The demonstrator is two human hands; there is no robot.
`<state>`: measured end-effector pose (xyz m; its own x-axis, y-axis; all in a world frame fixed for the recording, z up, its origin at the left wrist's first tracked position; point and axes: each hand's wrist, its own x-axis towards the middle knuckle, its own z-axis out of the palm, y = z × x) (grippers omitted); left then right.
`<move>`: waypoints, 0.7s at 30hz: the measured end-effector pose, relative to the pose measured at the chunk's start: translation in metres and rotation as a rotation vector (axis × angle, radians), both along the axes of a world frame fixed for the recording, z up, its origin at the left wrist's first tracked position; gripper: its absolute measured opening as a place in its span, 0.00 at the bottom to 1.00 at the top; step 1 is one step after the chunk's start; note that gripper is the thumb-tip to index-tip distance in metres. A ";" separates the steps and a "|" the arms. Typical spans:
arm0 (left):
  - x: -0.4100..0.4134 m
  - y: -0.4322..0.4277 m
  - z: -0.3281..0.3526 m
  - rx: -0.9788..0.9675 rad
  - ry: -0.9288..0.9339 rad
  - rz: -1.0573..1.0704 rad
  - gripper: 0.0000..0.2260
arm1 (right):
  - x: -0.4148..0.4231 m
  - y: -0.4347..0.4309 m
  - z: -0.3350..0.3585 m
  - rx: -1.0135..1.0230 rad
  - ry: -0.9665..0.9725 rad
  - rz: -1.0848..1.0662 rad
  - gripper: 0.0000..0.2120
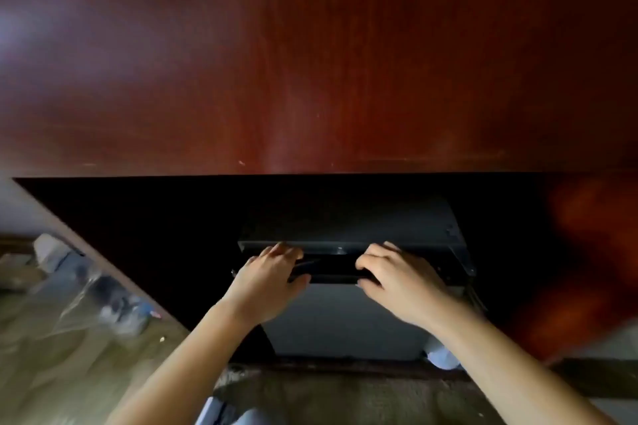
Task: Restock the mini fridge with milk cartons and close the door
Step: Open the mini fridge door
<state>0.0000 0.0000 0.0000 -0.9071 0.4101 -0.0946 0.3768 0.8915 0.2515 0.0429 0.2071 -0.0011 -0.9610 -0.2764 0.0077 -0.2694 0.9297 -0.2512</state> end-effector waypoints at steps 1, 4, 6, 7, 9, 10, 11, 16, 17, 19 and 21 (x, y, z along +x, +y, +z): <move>-0.001 0.000 -0.009 -0.016 0.028 0.023 0.21 | -0.003 -0.004 -0.008 -0.004 0.006 0.002 0.14; -0.005 -0.006 -0.048 0.009 0.194 0.061 0.18 | -0.012 -0.017 -0.039 -0.037 0.142 0.050 0.15; -0.010 -0.014 -0.075 0.048 0.293 0.051 0.17 | -0.017 -0.028 -0.056 -0.068 0.212 0.070 0.15; -0.014 -0.019 -0.089 0.076 0.361 0.046 0.16 | -0.021 -0.032 -0.065 -0.059 0.267 0.078 0.14; -0.017 -0.026 -0.110 0.148 0.449 0.034 0.15 | -0.029 -0.039 -0.082 -0.038 0.391 0.073 0.13; -0.015 -0.028 -0.119 0.202 0.479 0.030 0.14 | -0.032 -0.042 -0.090 -0.053 0.448 0.062 0.13; -0.013 -0.030 -0.129 0.255 0.521 0.023 0.14 | -0.035 -0.044 -0.098 -0.071 0.498 0.059 0.12; -0.010 -0.027 -0.155 0.421 0.677 0.063 0.14 | -0.037 -0.055 -0.125 -0.043 0.710 0.017 0.14; -0.011 -0.025 -0.155 0.459 0.694 0.073 0.13 | -0.036 -0.058 -0.127 -0.038 0.731 0.006 0.15; -0.014 -0.021 -0.155 0.511 0.730 0.080 0.11 | -0.035 -0.061 -0.131 -0.040 0.773 -0.019 0.16; -0.014 -0.019 -0.155 0.520 0.735 0.090 0.10 | -0.033 -0.067 -0.131 -0.077 0.793 -0.054 0.14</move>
